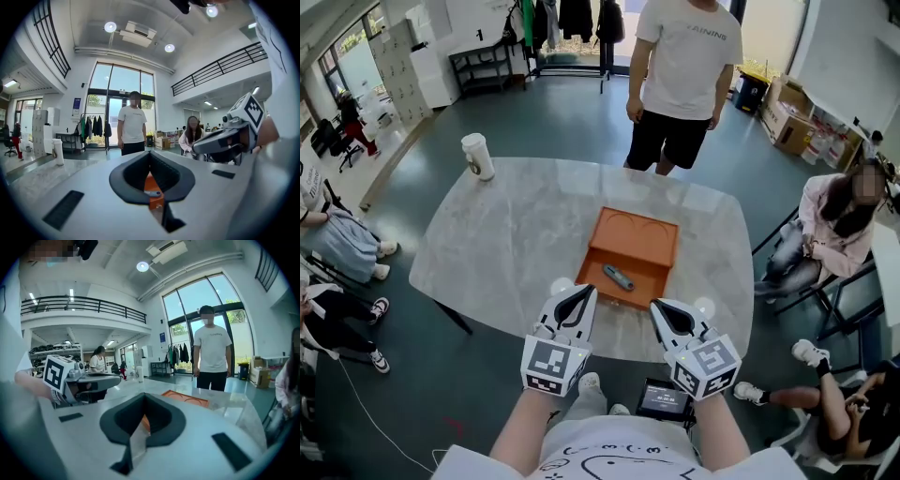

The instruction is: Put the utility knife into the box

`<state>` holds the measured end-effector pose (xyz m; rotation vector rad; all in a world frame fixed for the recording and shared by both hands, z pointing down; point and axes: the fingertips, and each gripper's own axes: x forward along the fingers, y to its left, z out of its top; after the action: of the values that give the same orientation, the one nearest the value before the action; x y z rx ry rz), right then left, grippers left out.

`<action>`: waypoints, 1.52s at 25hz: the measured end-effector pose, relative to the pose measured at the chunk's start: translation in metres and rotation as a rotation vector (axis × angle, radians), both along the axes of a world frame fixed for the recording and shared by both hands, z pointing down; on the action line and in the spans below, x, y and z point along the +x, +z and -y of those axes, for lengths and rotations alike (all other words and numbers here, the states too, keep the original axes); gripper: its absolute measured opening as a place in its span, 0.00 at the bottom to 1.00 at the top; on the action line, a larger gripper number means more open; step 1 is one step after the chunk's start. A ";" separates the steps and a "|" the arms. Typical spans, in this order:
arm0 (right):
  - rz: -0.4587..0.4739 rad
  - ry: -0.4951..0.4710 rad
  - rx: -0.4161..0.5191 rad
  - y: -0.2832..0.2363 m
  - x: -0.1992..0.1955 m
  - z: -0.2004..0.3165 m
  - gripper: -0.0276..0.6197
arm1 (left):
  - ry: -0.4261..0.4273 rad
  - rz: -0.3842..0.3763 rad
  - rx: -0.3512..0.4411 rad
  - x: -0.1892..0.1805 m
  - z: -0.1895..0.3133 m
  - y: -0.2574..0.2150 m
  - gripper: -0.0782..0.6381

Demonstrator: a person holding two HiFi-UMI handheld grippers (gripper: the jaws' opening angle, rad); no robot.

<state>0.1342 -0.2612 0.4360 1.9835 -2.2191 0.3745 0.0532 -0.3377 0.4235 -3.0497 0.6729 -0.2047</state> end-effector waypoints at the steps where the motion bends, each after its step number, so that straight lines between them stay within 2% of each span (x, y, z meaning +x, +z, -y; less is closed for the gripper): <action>1: -0.008 -0.004 0.016 -0.005 -0.002 -0.006 0.06 | -0.002 -0.003 0.007 -0.001 -0.006 -0.003 0.13; 10: -0.062 -0.025 0.113 -0.036 -0.020 -0.056 0.05 | -0.034 -0.052 0.057 -0.017 -0.061 -0.034 0.13; 17: -0.090 -0.015 0.163 -0.052 -0.034 -0.079 0.06 | -0.019 -0.086 0.093 -0.026 -0.086 -0.052 0.13; 38: -0.131 0.051 0.222 -0.076 -0.039 -0.085 0.05 | 0.032 -0.116 0.141 -0.031 -0.093 -0.078 0.13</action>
<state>0.0948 -0.1758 0.3600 2.1063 -2.2155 0.0023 0.0223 -0.2442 0.3450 -2.9518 0.6154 0.0200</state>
